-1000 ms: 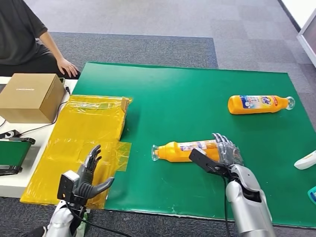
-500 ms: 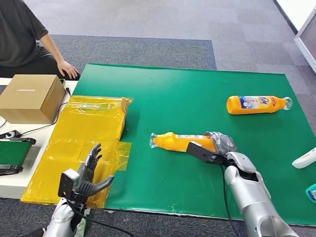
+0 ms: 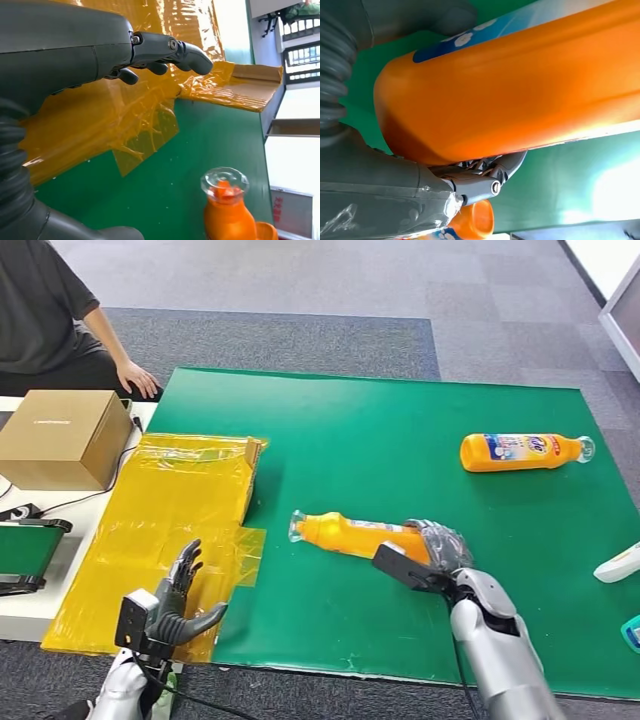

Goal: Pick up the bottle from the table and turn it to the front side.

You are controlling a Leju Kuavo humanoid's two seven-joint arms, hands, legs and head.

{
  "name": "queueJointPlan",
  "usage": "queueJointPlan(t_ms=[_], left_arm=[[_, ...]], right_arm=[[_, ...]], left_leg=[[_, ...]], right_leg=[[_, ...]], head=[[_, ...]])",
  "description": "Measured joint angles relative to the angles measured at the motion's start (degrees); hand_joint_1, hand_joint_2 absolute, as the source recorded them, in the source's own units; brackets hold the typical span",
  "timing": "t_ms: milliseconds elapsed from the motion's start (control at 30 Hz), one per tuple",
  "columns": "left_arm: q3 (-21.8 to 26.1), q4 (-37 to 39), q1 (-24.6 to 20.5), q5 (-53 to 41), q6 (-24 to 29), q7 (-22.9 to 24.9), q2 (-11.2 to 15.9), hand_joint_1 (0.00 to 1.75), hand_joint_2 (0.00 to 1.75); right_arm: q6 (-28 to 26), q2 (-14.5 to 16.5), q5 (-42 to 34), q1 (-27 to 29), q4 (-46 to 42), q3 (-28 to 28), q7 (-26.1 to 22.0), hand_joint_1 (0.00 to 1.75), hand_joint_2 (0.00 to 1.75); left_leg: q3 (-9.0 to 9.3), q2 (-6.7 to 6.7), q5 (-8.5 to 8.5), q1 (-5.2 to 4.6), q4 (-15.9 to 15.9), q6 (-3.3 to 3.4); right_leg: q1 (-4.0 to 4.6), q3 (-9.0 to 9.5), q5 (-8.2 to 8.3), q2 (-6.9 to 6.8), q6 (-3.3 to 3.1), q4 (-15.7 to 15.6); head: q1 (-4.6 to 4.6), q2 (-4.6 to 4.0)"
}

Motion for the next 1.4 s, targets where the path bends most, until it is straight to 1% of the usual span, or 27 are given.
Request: queueJointPlan(t_ms=[100,200,333,467,700,833,967,1067,1267,1400], left_arm=[[0.8,-2.1,1.0,1.6,-2.2,1.7,-0.7,0.00,1.75],[1.9,-3.2,1.2,4.5,-4.8,5.6,-1.6,0.00,1.75],[3.2,-3.8,1.0,7.2,-6.3,8.1,-3.0,0.00,1.75],[3.8,-4.9,0.8,9.3,-7.5,9.5,-3.9,0.00,1.75],[3.9,-7.2,0.7,13.1,-10.8,10.8,-5.0,0.00,1.75],[2.6,-9.4,0.6,15.7,-12.9,11.5,-5.3,0.00,1.75],[-1.5,-13.3,0.4,19.1,-15.4,13.5,-5.2,0.00,1.75],[-4.9,-15.5,0.5,20.4,-15.9,14.4,-4.9,0.00,1.75],[-9.8,-17.8,0.7,23.5,-17.3,14.6,-3.5,0.00,1.75],[-12.8,-18.5,0.6,25.8,-16.7,15.1,-2.6,0.00,1.75]], right_arm=[[0.4,1.8,-2.8,6.1,-10.4,0.7,-0.5,1.75,1.75],[0.2,4.2,-5.3,10.0,-17.4,2.2,-2.1,1.75,1.75],[-1.4,7.7,-8.1,13.5,-22.2,5.0,-4.4,1.75,1.75],[-3.9,9.4,-10.6,14.9,-23.5,7.4,-5.7,1.75,1.75],[-7.3,10.9,-12.2,15.4,-22.6,9.5,-7.1,1.75,1.75],[-10.1,11.0,-12.9,14.4,-19.4,9.3,-6.9,1.75,1.75],[-14.2,11.1,-11.4,11.4,-12.5,7.7,-6.7,1.75,1.75],[-15.4,11.3,-10.4,9.6,-8.6,6.6,-6.9,1.75,1.75],[-17.4,12.0,-6.9,7.9,-4.2,6.0,-7.2,1.75,1.75],[-19.0,12.6,-5.7,7.9,-2.1,6.5,-8.8,1.75,1.75]], left_leg=[[-0.26,0.00,0.00,0.00,0.0,-0.01],[-0.34,0.01,0.00,0.01,0.0,-0.02],[-0.38,0.02,-0.01,0.02,0.0,-0.02],[-0.39,0.02,-0.02,0.00,0.0,-0.01],[-0.40,0.01,-0.01,-0.01,0.0,-0.01],[-0.40,0.01,-0.01,-0.01,0.0,-0.01],[-0.40,0.01,0.00,-0.01,0.0,-0.01],[-0.41,0.01,0.01,-0.01,0.0,0.00],[-0.43,0.01,0.01,0.00,0.0,-0.01],[-0.44,0.01,0.00,0.00,0.0,-0.01]], right_leg=[[0.00,-0.27,-0.01,-0.02,-0.01,0.0],[0.01,-0.38,-0.04,-0.02,-0.06,0.0],[0.01,-0.44,-0.08,-0.02,-0.09,0.0],[0.01,-0.45,-0.11,-0.02,-0.08,0.0],[0.00,-0.45,-0.07,-0.02,-0.03,0.0],[-0.01,-0.45,-0.05,-0.02,-0.03,0.0],[-0.01,-0.44,-0.03,-0.02,-0.02,0.0],[-0.01,-0.44,0.00,-0.02,-0.02,0.0],[0.00,-0.47,-0.01,-0.02,-0.03,0.0],[0.00,-0.49,-0.03,-0.02,-0.05,0.0]], head=[[0.01,0.00],[0.00,-0.01],[-0.01,0.00],[0.00,0.00],[0.00,-0.01],[-0.01,-0.01],[0.00,0.00],[0.00,0.00],[0.00,0.01],[-0.01,0.00]])
